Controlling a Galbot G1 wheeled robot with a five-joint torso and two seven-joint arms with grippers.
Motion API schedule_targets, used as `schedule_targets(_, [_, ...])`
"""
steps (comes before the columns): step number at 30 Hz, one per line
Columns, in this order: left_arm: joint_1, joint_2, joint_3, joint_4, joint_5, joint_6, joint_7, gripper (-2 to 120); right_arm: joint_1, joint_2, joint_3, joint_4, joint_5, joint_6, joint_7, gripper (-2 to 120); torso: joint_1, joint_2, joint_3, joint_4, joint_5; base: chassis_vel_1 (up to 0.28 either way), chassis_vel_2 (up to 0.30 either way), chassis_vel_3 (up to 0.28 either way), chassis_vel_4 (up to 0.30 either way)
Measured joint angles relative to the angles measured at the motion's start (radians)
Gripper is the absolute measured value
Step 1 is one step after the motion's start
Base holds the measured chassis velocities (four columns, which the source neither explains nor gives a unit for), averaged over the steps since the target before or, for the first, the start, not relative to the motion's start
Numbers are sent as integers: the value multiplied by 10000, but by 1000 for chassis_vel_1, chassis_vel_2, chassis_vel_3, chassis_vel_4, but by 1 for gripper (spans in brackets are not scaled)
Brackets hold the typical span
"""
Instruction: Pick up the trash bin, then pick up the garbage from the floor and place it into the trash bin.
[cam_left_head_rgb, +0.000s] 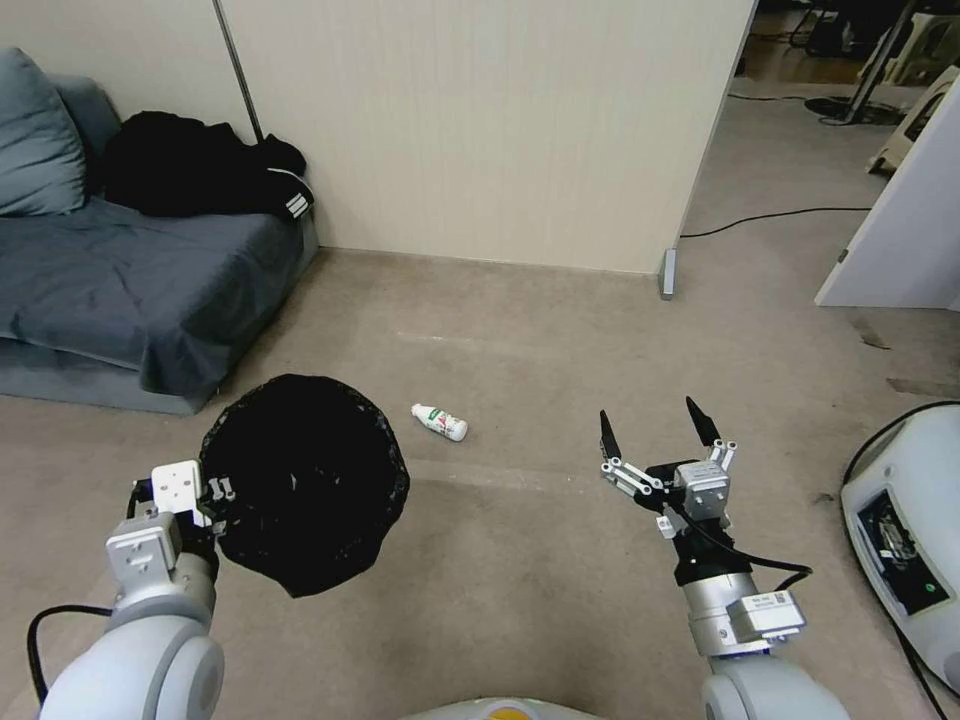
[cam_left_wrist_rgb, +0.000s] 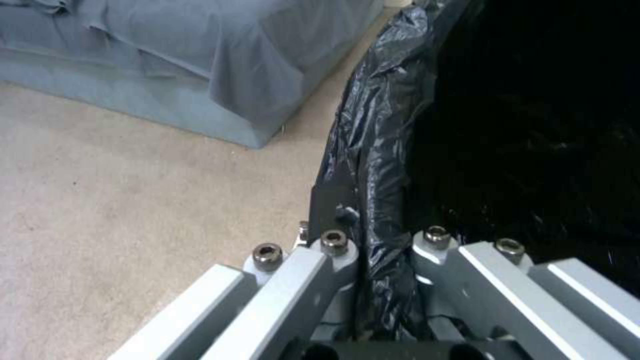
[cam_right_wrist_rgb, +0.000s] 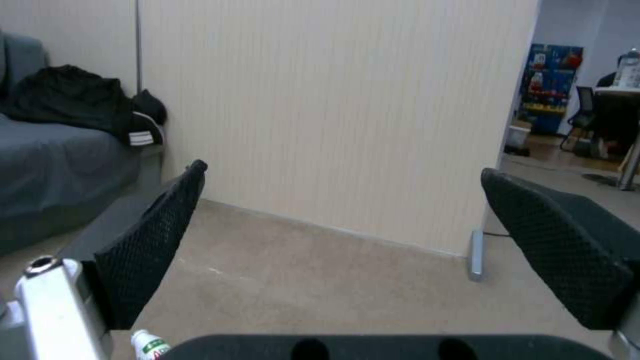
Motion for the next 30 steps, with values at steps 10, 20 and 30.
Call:
schedule_targets(10, [-215, 69, -44, -32, -307, 121, -94, 1, 20, 0, -8, -42, 84, -36, -38, 100, 0, 0, 0, -1, -1, -64, 57, 54, -55])
schedule_targets(20, [-380, 55, -71, 100, -306, 134, -126, 1, 85, 0, 13, -186, 127, -49, -66, 100, 1, 0, 1, -2, -1, -89, 87, 79, -96])
schedule_targets(30, [-441, 11, -119, 178, -351, 60, -143, 1, 196, 0, -1, -323, 201, 65, -81, 100, 1, 0, 2, -1, 0, -51, 46, 56, -47])
